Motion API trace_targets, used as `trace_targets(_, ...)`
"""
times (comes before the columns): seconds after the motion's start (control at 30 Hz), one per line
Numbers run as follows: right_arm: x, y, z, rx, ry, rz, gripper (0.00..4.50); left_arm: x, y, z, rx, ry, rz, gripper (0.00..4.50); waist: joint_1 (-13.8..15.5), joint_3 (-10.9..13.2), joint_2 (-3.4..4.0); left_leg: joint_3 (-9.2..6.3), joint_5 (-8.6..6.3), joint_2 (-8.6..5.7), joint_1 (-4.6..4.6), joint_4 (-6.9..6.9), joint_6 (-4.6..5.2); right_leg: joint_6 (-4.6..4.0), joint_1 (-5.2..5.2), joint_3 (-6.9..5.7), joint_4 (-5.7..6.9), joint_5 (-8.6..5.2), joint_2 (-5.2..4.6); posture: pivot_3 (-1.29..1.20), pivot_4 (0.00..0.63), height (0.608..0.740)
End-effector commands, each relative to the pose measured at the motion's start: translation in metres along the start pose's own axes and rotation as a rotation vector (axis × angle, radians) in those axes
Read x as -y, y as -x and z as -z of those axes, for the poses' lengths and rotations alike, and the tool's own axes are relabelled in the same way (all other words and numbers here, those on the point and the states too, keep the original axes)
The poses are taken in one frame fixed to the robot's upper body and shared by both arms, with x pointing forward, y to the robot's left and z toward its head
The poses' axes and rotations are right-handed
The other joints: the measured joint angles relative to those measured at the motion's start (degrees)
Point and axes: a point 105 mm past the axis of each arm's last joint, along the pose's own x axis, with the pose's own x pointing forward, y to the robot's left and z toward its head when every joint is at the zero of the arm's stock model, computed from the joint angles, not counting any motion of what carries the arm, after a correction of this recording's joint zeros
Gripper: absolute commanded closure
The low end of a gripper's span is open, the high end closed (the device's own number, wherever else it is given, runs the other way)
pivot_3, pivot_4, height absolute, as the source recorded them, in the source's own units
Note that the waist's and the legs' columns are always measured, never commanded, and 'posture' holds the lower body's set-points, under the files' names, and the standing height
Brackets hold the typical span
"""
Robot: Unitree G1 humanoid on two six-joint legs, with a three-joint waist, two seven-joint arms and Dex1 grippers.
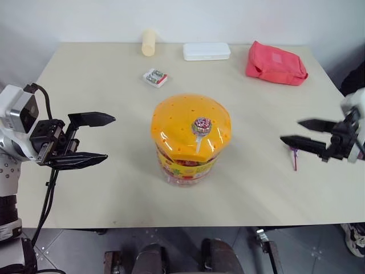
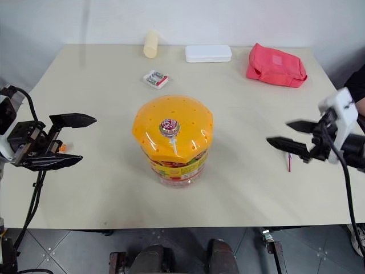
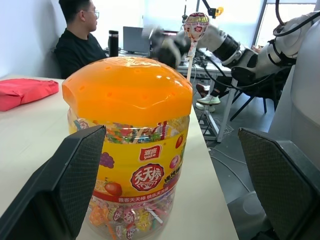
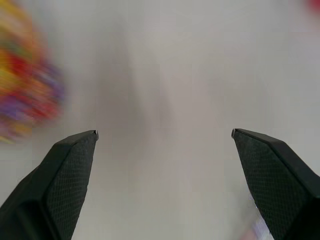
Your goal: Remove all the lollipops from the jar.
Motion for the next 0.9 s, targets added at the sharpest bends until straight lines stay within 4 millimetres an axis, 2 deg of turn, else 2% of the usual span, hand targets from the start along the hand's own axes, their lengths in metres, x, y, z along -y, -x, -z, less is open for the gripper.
trace_targets(0.03, -0.036, -0.01, -0.039, 0.163, 0.15, -0.177, 0.02, 0.003, -0.002, -0.008, 0.014, -0.04, 0.066, 0.0, -0.04, 0.0, 0.0, -0.01, 0.0, 0.0, 0.0, 0.0, 0.0, 0.0, 0.0, 0.0, 0.01, 0.0, 0.01, 0.0, 0.15, 0.74)
trace_targets(0.13, -0.068, -0.027, -0.041, 0.146, 0.229, -0.354, 0.02, 0.002, -0.003, -0.008, 0.013, -0.043, 0.069, 0.0, 0.01, 0.0, 0.0, -0.03, 0.0, -0.01, 0.0, 0.0, 0.0, 0.0, 0.0, -0.02, 0.01, 0.0, 0.0, 0.0, 0.15, 0.74)
trace_targets(0.27, -0.093, -0.038, -0.043, 0.145, 0.284, -0.513, 0.02, 0.002, -0.003, -0.009, 0.013, -0.048, 0.066, 0.0, -0.01, 0.0, 0.0, -0.06, -0.01, -0.03, -0.01, 0.0, 0.0, 0.0, 0.0, -0.05, 0.01, 0.0, -0.01, 0.0, 0.15, 0.74)
trace_targets(0.5, -0.117, -0.05, -0.052, 0.203, 0.303, -0.695, 0.02, 0.005, -0.003, -0.009, 0.011, -0.05, 0.053, 0.0, -0.13, 0.0, 0.0, -0.07, -0.01, -0.02, 0.0, 0.01, 0.0, 0.0, 0.0, -0.06, 0.02, 0.0, 0.0, 0.0, 0.15, 0.74)
trace_targets(0.67, -0.131, -0.07, -0.052, 0.223, 0.312, -0.795, 0.02, 0.007, -0.004, -0.008, 0.013, -0.05, 0.044, 0.0, -0.19, 0.0, 0.0, -0.08, 0.0, -0.01, -0.01, 0.01, 0.0, 0.0, 0.0, -0.08, 0.03, 0.0, 0.0, 0.0, 0.15, 0.74)
trace_targets(0.77, -0.135, -0.077, -0.05, 0.237, 0.315, -0.826, 0.59, 0.007, -0.004, -0.008, 0.014, -0.052, 0.041, 0.0, -0.15, 0.0, -0.01, -0.09, -0.01, -0.03, 0.0, 0.02, 0.0, 0.0, 0.0, -0.11, 0.06, 0.0, -0.02, 0.0, 0.15, 0.74)
trace_targets(0.9, -0.137, -0.082, -0.05, 0.266, 0.311, -0.839, 2.02, 0.008, -0.004, -0.008, 0.015, -0.053, 0.035, 0.0, -0.18, -0.02, -0.03, -0.13, 0.0, -0.03, 0.0, 0.03, 0.0, 0.0, 0.02, -0.14, 0.07, 0.0, -0.01, 0.0, 0.15, 0.74)
